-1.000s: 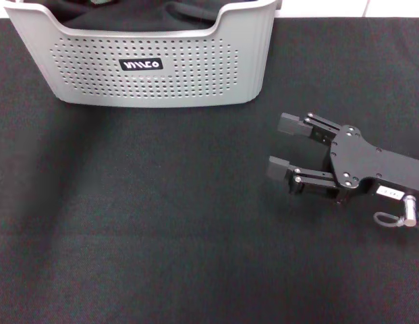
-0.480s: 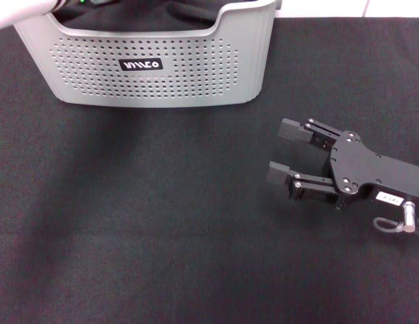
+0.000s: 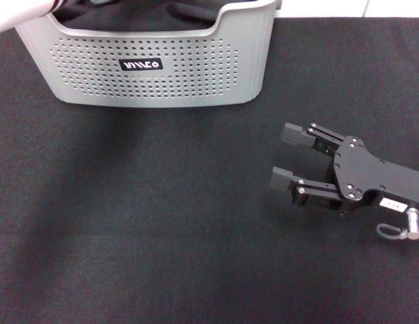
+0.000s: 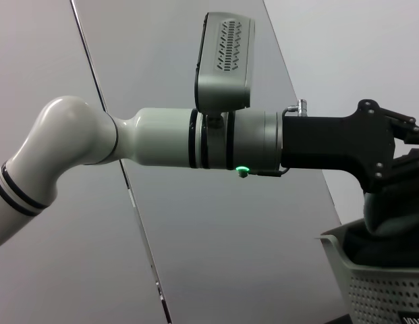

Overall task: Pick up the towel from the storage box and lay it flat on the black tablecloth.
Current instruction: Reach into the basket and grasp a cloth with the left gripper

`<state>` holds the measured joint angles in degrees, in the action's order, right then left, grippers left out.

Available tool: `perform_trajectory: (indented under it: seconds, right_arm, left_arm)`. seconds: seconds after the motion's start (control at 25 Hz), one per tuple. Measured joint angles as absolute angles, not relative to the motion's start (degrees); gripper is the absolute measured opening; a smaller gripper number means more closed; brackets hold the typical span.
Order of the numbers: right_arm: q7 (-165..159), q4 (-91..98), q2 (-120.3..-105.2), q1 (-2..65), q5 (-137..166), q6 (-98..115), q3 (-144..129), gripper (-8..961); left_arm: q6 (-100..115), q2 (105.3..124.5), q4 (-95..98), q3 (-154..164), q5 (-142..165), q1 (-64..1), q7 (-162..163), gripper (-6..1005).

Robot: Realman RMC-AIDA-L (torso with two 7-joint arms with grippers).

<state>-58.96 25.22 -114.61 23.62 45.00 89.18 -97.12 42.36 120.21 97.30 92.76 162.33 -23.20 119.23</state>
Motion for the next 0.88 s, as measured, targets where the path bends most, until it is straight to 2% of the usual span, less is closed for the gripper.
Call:
perform_trajectory:
  seconds: [0.16,0.56,0.8,0.88]
  right_arm:
    - [-58.96,25.21,-114.61,23.21,45.00,89.74,-97.12,866]
    - [-58.96,25.13,-114.61,22.50,44.99,90.35,-97.12,866]
    - [-58.93,25.13,-114.63,22.56,44.99,90.35,-97.12,865]
    - [-58.92,25.14,-114.67,22.55,44.94,90.35,-97.12,865]
  left_arm:
    - [41.99,120.19,96.93,92.76,162.40,-23.23,119.09,183]
    - [43.21,120.26,99.25,94.01,162.42,-21.71,120.38,218]
    - [42.88,120.17,98.51,93.57,162.45,-22.07,119.95,383]
    - [42.33,120.12,97.82,93.53,162.46,-22.32,119.66,381]
